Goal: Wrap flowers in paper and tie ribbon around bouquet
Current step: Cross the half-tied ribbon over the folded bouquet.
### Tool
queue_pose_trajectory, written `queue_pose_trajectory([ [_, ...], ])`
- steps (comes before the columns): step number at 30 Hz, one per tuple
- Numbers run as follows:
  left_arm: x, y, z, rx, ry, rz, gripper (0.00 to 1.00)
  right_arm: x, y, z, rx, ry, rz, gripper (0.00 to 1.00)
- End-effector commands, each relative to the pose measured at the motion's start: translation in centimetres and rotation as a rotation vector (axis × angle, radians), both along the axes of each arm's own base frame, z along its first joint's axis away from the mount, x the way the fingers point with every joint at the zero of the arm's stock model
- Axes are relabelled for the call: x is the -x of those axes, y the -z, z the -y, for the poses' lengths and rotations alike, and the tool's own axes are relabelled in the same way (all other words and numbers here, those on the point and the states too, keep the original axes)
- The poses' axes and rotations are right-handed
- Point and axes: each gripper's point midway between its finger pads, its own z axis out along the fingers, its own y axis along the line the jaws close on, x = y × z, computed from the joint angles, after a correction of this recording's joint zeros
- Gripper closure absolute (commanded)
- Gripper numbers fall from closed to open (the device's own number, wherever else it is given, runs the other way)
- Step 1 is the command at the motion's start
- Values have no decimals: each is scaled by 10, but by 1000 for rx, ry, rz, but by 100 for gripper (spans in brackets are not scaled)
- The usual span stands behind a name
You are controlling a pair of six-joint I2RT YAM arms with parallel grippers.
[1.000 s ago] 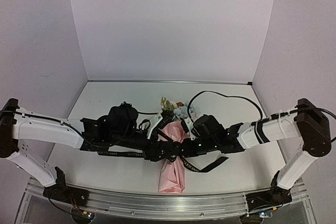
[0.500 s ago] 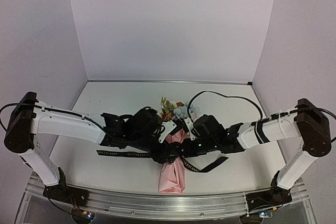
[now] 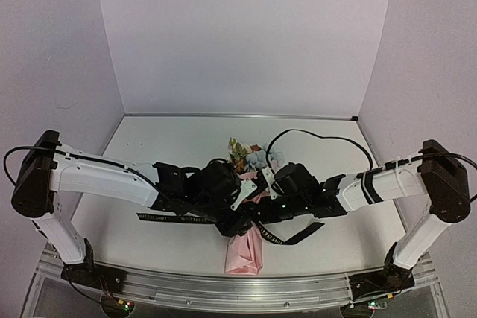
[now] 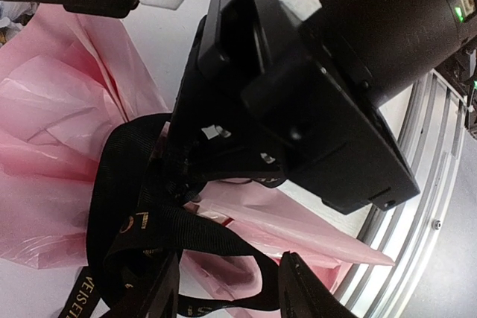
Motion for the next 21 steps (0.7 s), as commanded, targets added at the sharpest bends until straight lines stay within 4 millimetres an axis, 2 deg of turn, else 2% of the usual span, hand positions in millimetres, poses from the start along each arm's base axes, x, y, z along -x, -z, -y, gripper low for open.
queue_pose_trajectory([
  [1, 1, -20, 11, 25, 0, 21, 55, -8, -10, -10, -33, 3, 18, 100],
  [7, 8, -18, 12, 27, 5, -6, 63, -9, -11, -12, -36, 4, 17, 100],
  [15, 11, -7, 14, -12, -8, -19, 59, -9, -12, -12, -39, 4, 15, 100],
  [21, 6, 3, 15, -42, -32, -7, 63, -9, -13, -12, -40, 6, 15, 100],
])
